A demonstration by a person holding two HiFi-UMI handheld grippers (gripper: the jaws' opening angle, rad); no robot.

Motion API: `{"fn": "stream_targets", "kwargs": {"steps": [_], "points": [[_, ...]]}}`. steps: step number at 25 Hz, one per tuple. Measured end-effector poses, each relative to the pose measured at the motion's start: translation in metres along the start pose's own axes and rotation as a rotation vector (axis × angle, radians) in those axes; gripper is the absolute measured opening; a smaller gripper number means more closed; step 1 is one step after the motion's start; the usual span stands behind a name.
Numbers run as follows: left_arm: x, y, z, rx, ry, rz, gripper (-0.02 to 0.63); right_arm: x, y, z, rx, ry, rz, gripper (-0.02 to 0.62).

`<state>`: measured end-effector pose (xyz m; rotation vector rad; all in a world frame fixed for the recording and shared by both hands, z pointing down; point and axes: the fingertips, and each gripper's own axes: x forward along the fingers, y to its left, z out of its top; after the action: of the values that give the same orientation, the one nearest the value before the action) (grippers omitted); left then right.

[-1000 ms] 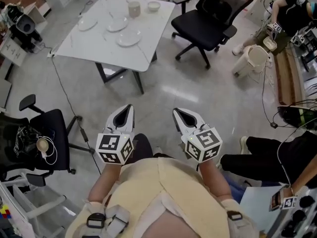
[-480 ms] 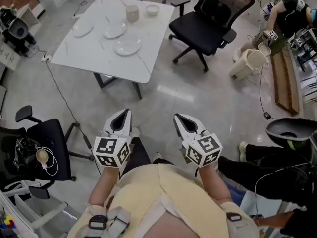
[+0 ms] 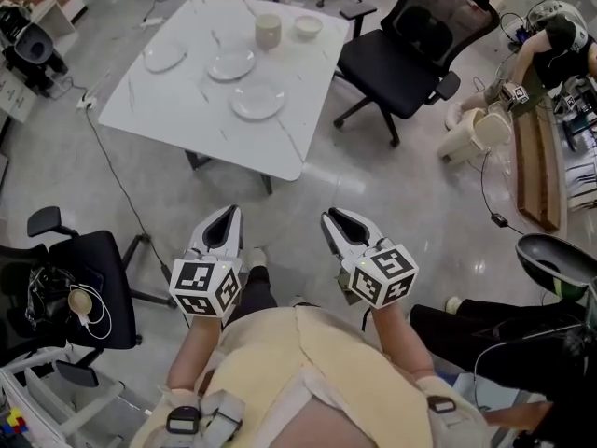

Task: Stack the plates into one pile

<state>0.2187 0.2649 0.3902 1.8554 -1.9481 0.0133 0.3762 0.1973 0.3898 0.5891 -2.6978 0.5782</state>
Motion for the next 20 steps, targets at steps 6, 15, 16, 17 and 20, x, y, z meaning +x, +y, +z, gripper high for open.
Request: {"fn": "stream_targets", "kwargs": {"steps": [6,15,16,17,20], "points": [[0.014,0.031,0.016,0.023,0.001,0.002,-0.008,0.042,-0.002,0.019,0.018,0.022,0.018,0.101],[0.029,0.088,0.027,0.013,0.022,0.008,-0.008,0.113,0.006,0.046,0.069,0.034,0.057,0.169],[0.032,0.093,0.029,0.013,0.023,0.006,-0.008,0.12,0.007,0.048,0.082,0.034,0.061,0.17],[0.034,0.098,0.031,0.013,0.025,0.002,-0.008,0.128,0.008,0.05,0.093,0.036,0.063,0.172],[0.041,0.111,0.034,0.018,0.038,-0.017,-0.008,0.148,0.01,0.055,0.115,0.043,0.06,0.179]]}}
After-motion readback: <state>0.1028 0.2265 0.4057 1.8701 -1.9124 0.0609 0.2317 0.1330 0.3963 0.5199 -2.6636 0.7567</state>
